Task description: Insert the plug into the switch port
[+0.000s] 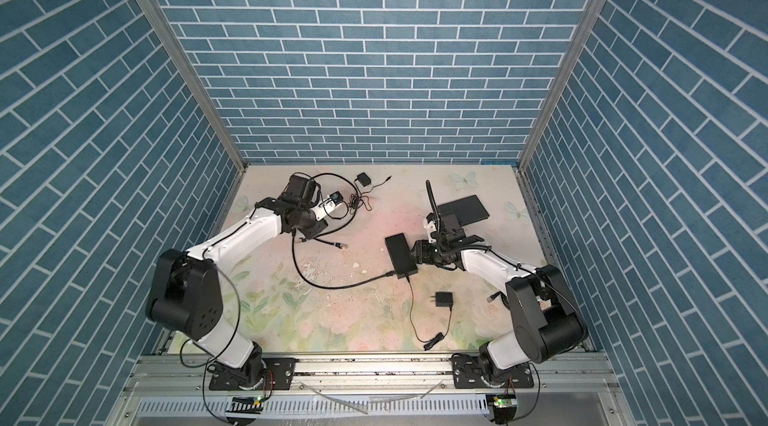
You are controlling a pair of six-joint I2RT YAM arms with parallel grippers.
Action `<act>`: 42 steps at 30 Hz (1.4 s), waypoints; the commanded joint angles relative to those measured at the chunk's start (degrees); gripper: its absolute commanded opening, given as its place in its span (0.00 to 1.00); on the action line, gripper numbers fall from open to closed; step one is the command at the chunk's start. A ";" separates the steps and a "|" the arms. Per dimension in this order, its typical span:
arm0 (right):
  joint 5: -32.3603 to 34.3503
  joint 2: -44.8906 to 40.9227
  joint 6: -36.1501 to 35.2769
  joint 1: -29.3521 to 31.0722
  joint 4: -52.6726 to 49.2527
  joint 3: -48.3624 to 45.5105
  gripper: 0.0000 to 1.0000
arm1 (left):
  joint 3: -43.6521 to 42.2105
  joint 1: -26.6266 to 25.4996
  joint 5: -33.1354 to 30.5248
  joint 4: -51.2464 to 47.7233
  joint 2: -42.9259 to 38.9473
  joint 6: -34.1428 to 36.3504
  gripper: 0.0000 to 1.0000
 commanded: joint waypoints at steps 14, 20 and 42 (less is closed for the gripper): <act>-1.47 3.65 -1.82 -0.22 -0.37 3.62 0.59 | -0.14 -2.64 4.33 -0.92 11.57 15.41 0.44; -1.49 4.24 -1.82 -0.16 -0.90 4.15 0.59 | -0.03 -2.88 4.46 -3.54 14.23 16.81 0.41; -1.69 0.89 -1.12 -0.16 0.60 0.57 0.58 | -9.58 1.27 1.28 20.05 -8.36 -1.54 0.00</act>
